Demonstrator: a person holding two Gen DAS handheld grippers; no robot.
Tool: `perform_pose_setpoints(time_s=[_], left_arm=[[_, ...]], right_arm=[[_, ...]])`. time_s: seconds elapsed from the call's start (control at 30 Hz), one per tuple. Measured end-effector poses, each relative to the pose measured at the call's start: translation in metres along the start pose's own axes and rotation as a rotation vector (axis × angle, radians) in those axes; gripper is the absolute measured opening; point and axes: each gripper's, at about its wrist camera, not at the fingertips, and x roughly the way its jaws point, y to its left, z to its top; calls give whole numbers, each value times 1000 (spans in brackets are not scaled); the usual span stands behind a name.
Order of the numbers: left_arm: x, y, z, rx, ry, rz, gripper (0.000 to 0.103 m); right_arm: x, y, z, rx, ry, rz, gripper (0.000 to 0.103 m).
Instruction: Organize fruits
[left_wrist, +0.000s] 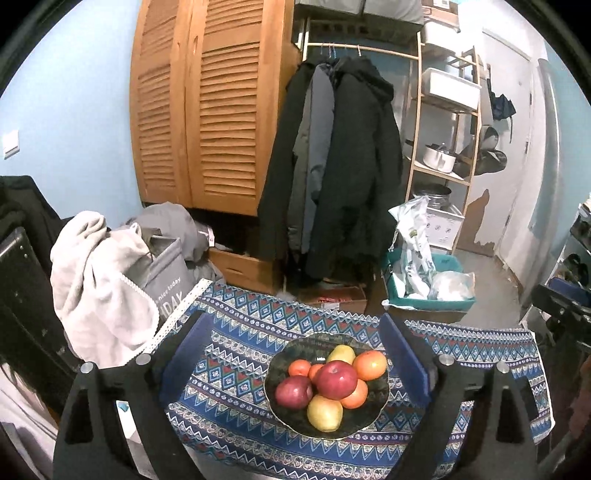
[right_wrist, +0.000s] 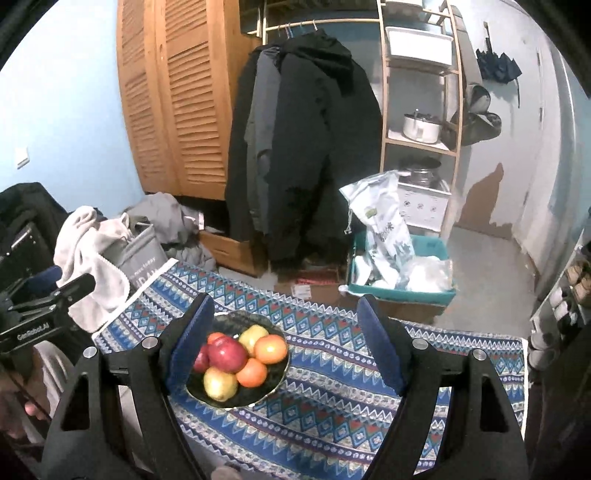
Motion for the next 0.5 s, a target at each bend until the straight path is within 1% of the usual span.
perform_pose_setpoints(time_s=[0.33,0.5], left_arm=[[-2,-11,-5,18,16,10,94],[-4,-14,-6,31,17,16,97]], right_arm=[[-5,-6,-3,16,4,6,79],[-4,-10,-5,29,10,5,79]])
